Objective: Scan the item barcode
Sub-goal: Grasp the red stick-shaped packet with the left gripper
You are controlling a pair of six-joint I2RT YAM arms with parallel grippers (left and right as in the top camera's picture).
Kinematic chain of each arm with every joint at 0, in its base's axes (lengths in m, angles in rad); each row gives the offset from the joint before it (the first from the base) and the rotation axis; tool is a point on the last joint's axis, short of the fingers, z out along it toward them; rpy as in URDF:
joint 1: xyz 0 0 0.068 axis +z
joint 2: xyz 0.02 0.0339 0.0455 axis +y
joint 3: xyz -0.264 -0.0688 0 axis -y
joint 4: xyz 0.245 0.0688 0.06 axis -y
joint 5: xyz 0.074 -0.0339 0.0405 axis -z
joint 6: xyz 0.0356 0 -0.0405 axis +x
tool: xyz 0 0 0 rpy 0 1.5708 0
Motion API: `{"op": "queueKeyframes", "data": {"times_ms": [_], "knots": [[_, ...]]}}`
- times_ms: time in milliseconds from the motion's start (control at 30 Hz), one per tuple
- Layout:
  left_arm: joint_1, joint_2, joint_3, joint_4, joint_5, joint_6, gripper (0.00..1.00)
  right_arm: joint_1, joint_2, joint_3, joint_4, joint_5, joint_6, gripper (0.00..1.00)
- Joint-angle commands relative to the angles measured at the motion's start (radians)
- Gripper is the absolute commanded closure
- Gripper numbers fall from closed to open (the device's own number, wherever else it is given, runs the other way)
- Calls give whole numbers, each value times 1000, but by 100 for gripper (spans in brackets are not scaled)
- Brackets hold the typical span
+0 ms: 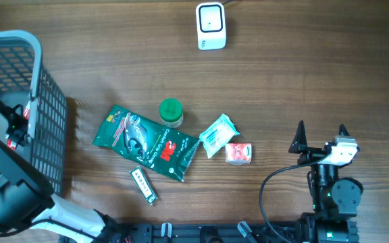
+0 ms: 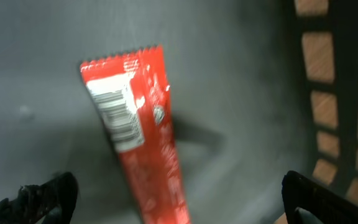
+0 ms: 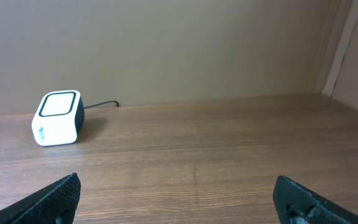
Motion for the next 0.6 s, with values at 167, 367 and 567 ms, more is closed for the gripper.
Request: {"op": "queueKeyframes", "data": {"times_ms": [167, 367, 567], "knots": [[72, 215, -17, -16, 346, -108, 5, -6, -3, -1, 3, -9, -10, 0], [72, 285, -17, -89, 423, -107, 40, -6, -3, -1, 3, -9, -10, 0], [105, 285, -17, -294, 339, -32, 85, -6, -3, -1, 3, -9, -10, 0]]}}
